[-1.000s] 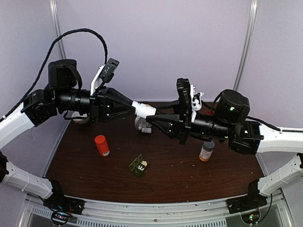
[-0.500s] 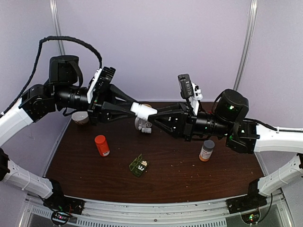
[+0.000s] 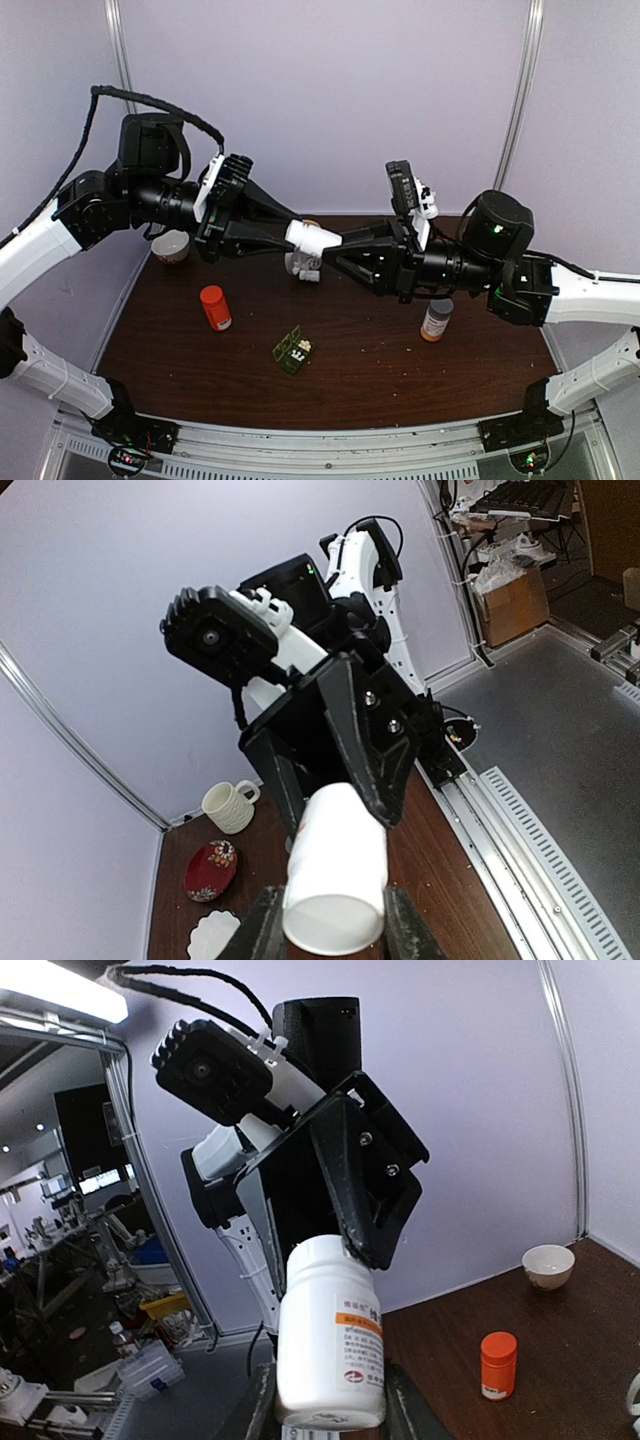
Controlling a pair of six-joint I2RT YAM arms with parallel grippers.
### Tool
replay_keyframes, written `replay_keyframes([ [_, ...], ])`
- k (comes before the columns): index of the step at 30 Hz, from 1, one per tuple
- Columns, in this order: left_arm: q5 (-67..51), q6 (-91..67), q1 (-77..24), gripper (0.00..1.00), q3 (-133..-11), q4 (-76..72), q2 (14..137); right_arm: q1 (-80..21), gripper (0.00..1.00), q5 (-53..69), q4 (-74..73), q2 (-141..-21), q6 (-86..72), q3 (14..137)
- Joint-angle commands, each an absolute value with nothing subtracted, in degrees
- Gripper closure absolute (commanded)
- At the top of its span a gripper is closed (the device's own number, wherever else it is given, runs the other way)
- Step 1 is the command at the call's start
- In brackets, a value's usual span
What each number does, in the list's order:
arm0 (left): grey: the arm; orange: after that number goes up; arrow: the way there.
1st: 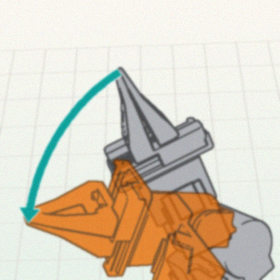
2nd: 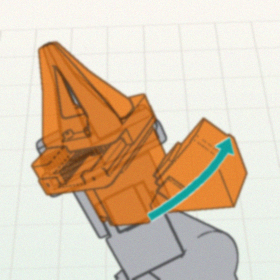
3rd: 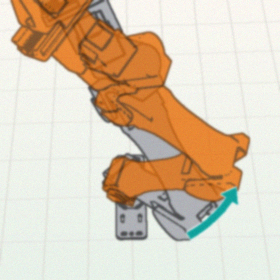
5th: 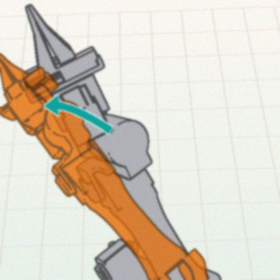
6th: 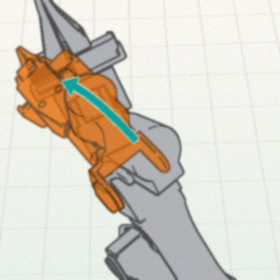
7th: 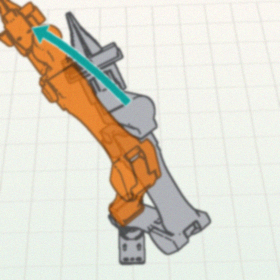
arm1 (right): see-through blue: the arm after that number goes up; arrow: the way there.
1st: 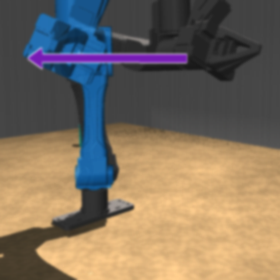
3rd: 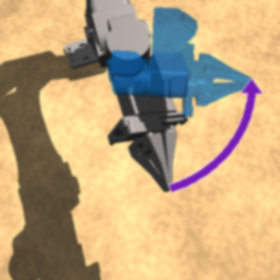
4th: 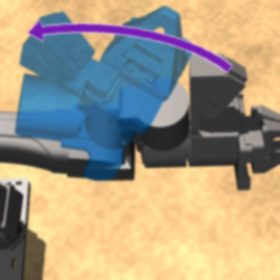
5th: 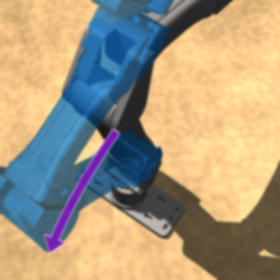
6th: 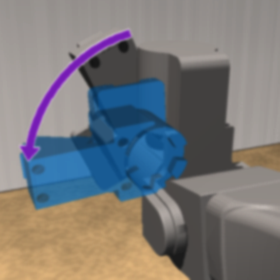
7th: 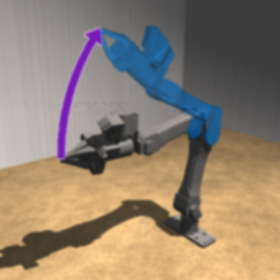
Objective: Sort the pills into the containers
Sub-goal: Screw the lid of the pill bottle onto the pill bottle.
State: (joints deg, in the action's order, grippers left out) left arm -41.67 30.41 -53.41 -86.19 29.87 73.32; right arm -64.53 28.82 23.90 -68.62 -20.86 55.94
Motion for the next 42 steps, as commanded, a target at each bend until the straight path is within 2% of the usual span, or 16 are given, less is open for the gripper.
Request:
replay_keyframes([
  [1, -38.2, 23.9, -53.3, 0.82, -84.6, 21.8, 76.3, -68.5, 1.0, 29.6, 14.6, -68.4, -4.8, 61.4],
  [4, -41.4, 17.9, -53.4, 0.84, -84.9, 20.6, 76.8, -70.4, 1.0, 22.1, 10.8, -66.6, 7.5, 61.0],
  [7, -39.7, 9.8, -54.1, 0.82, -82.5, 16.3, 75.5, -70.6, 1.0, 16.4, 9.8, -65.5, 15.6, 61.0],
  [15, -37.4, -10.3, -55.2, 0.82, -82.5, 17.5, 75.6, -71.4, 1.0, 7.9, 9.2, -64.9, 33.0, 61.8],
  [26, -45.9, -41.8, -55.4, 0.9, -81.1, 11.5, 78.2, -74.5, 1.0, 1.9, 23.2, -62.5, 47.0, 53.0],
  [37, -52.7, -54.4, -55.6, 0.9, -79.3, 6.4, 79.2, -75.5, 1.0, 1.1, 26.8, -63.3, 55.0, 50.9],
  [42, -51.1, -49.0, -56.0, 0.9, -80.3, 10.3, 78.5, -75.7, 1.0, 0.3, 23.3, -63.7, 50.1, 53.8],
])
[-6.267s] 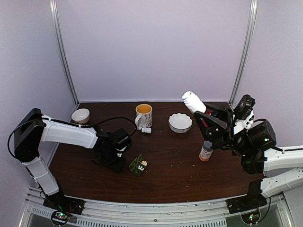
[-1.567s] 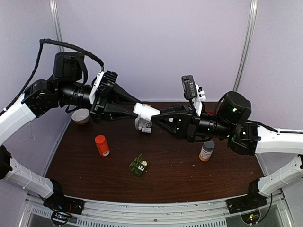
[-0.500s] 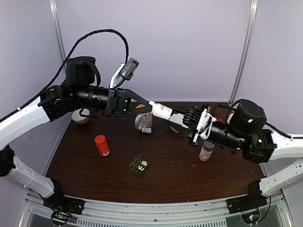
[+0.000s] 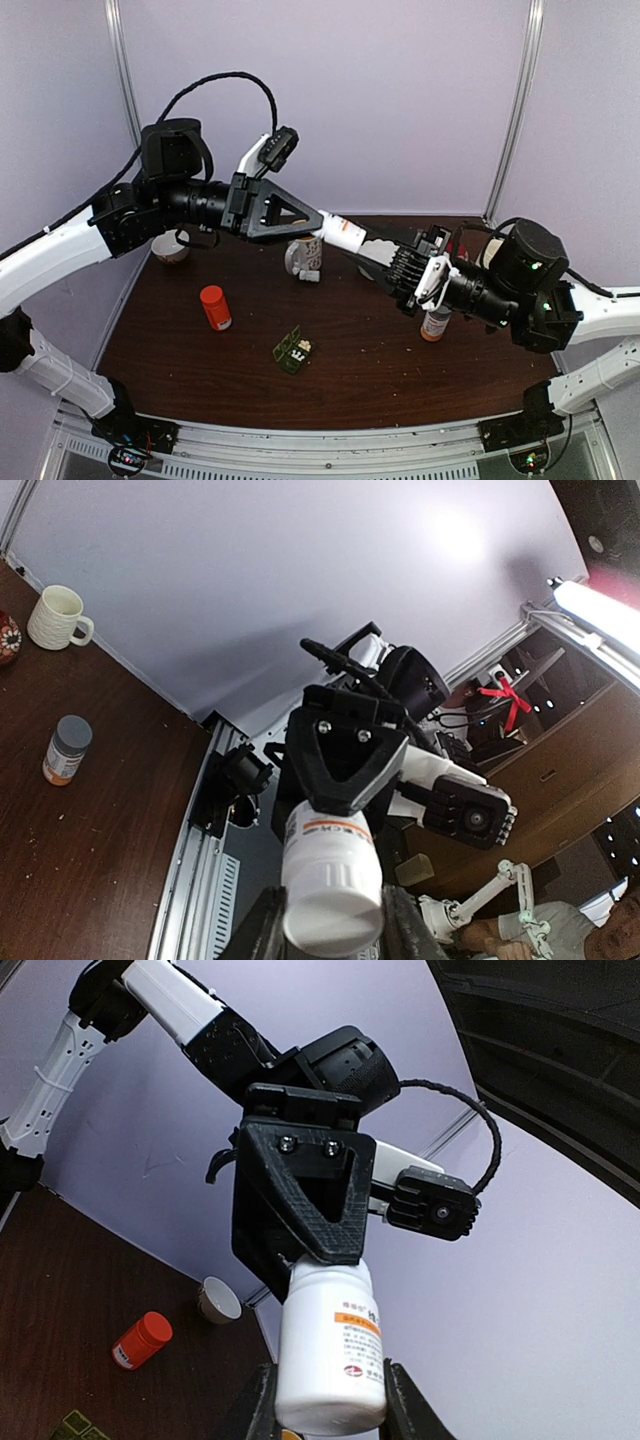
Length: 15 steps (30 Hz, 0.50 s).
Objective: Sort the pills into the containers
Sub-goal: Screw the lid of the pill bottle onto the pill bottle.
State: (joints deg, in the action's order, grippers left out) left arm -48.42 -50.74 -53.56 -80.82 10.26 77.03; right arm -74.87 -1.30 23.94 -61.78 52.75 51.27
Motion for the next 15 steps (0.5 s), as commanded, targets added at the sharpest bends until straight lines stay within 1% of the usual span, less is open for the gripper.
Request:
replay_keyframes([
  [1, -49.6, -46.5, -56.0, 0.9, -80.9, 12.6, 78.1, -75.6, 1.0, 0.3, 21.1, -63.7, 47.2, 55.2],
  [3, -46.6, -40.3, -55.9, 0.9, -82.2, 16.6, 77.5, -75.4, 1.0, 1.8, 18.4, -63.7, 41.0, 57.1],
  [8, -41.5, -21.3, -56.0, 0.92, -82.9, 17.5, 75.4, -73.8, 1.0, 11.3, 16.1, -62.7, 22.1, 58.7],
  [12, -40.6, -0.3, -56.0, 0.92, -83.1, 17.8, 74.1, -71.8, 1.0, 19.9, 16.2, -63.0, 8.2, 59.6],
  [15, -38.5, 15.5, -56.0, 0.95, -84.2, 19.7, 74.1, -70.7, 1.0, 24.3, 15.6, -63.8, -0.8, 60.6],
])
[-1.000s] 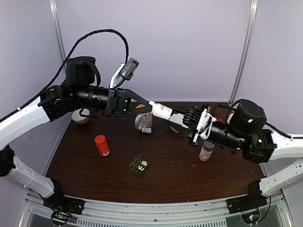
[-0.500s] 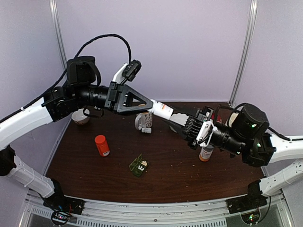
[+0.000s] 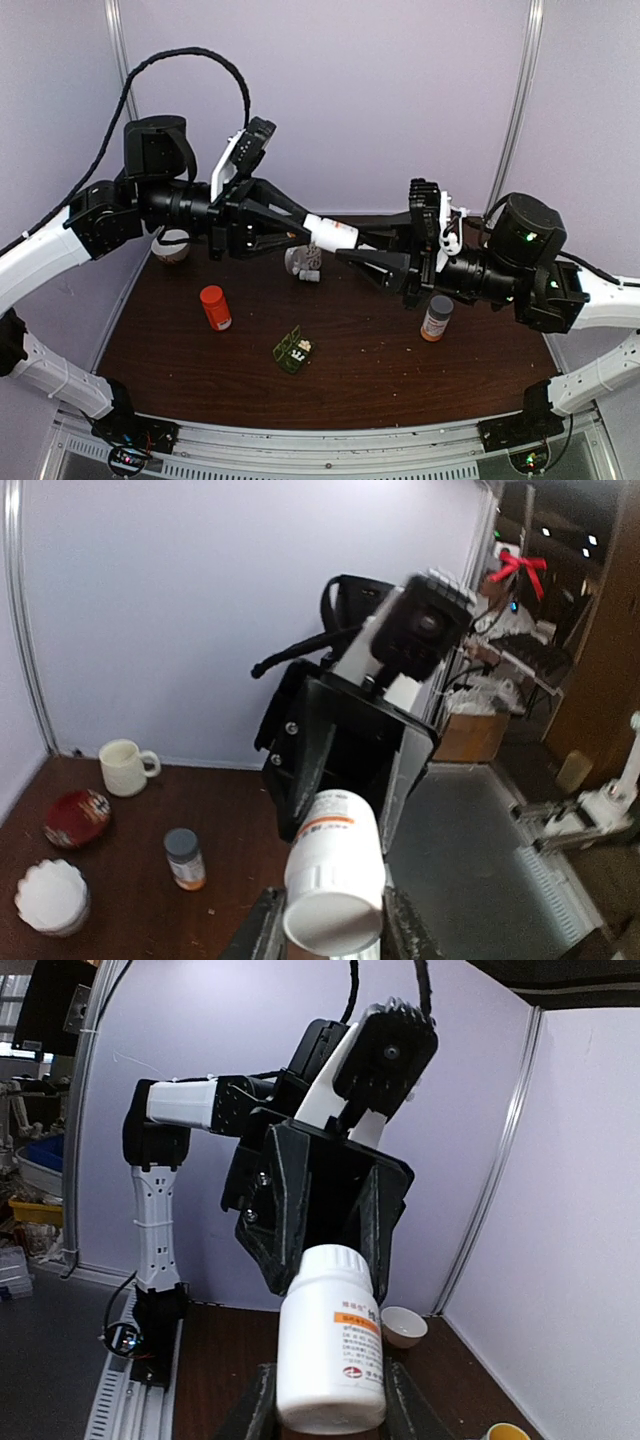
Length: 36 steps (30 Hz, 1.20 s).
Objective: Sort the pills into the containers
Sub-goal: Screw the lid of the pill bottle onto the pill bottle.
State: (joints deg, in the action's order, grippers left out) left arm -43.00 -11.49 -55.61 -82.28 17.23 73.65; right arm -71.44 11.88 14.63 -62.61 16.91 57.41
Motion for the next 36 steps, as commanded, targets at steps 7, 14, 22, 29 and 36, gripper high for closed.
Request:
replay_keyframes([
  [7, -38.9, 51.3, -56.0, 0.99, -84.1, 25.0, 73.6, -67.1, 1.0, 34.0, 25.4, -66.1, -23.2, 58.0],
  [14, -30.2, 80.4, -56.6, 0.95, -82.4, 26.9, 71.9, -66.5, 1.0, 35.2, 26.2, -67.1, -28.2, 57.2],
  [22, -20.1, 96.4, -59.0, 0.91, -75.8, 21.8, 67.5, -65.2, 1.0, 35.4, 26.2, -67.7, -29.3, 56.5],
  [29, -18.4, 77.8, -59.0, 0.51, -68.6, 8.3, 63.0, -63.5, 1.0, 32.1, 17.8, -65.1, -23.6, 56.7],
  [36, -15.1, 56.3, -58.9, 0.1, -62.7, 2.2, 57.0, -62.1, 1.0, 27.1, 6.5, -60.1, -12.0, 56.5],
])
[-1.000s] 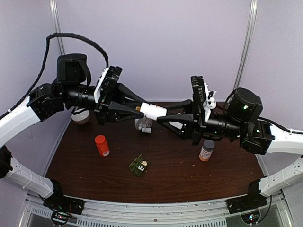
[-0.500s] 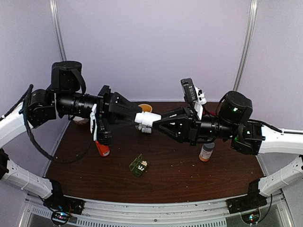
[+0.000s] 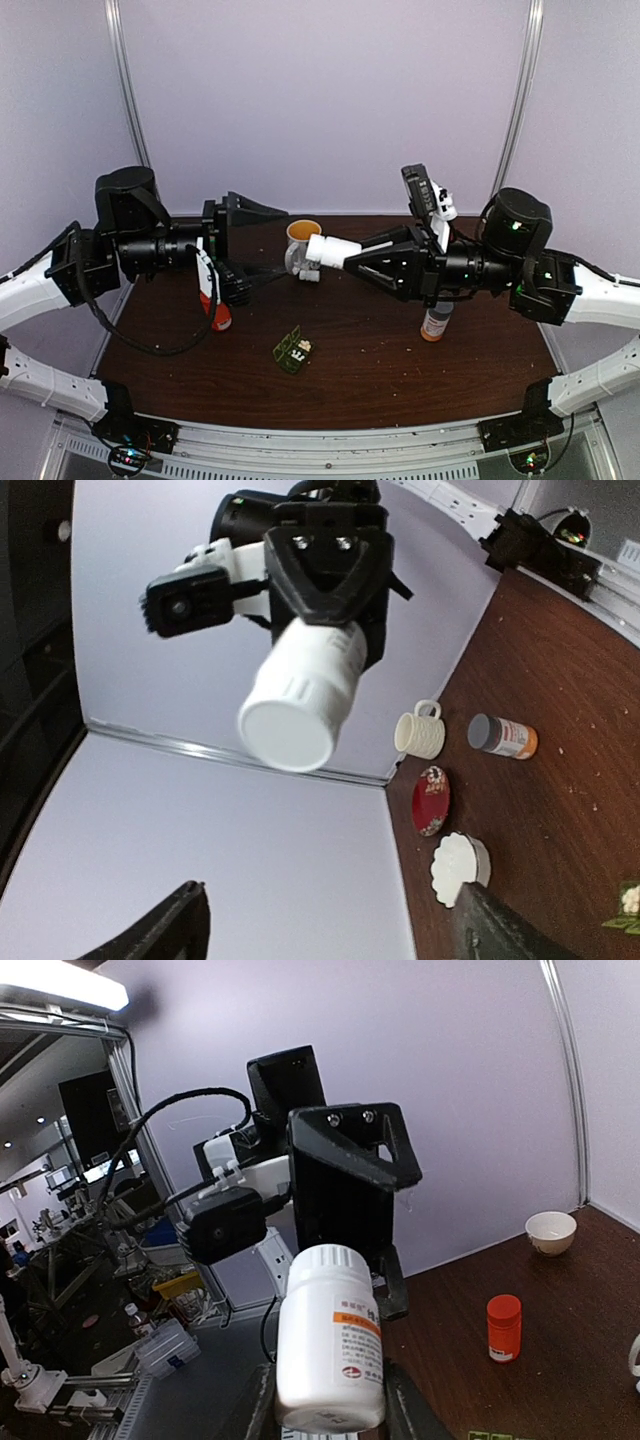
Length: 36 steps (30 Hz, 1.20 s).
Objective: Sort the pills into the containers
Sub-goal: Screw the lid of the pill bottle onto the pill bottle.
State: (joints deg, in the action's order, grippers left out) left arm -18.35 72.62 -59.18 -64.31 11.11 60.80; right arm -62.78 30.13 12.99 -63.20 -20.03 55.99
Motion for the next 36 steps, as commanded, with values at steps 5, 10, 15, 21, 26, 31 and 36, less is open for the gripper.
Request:
replay_keyframes([
  [5, -12.0, 23.8, -59.0, 0.03, -62.2, -4.2, 54.4, -62.1, 1.0, 20.9, 0.6, -58.2, 1.1, 57.4],
  [10, -5.2, -3.3, -59.0, 0.02, -67.9, 2.6, 55.6, -62.3, 1.0, 16.7, 3.2, -57.8, 11.7, 56.6],
  [15, -10.9, -19.0, -58.9, 0.02, -74.4, 12.5, 59.1, -63.0, 1.0, 15.8, 10.6, -57.5, 19.4, 54.2],
  [21, -20.0, -35.4, -58.8, 0.03, -76.3, 14.0, 62.5, -67.1, 1.0, 13.0, 10.8, -58.8, 29.6, 55.3],
  [26, -25.9, -44.4, -58.6, 0.03, -75.5, 12.9, 64.0, -70.1, 1.0, 9.9, 13.5, -59.7, 34.9, 55.2],
  [31, -30.8, -48.8, -58.5, 0.12, -74.3, 10.8, 65.2, -71.4, 1.0, 9.7, 11.4, -61.9, 37.2, 57.8],
  [36, -32.8, -50.1, -58.5, 0.19, -74.0, 10.8, 66.0, -72.0, 1.0, 9.3, 12.1, -62.4, 37.6, 58.2],
])
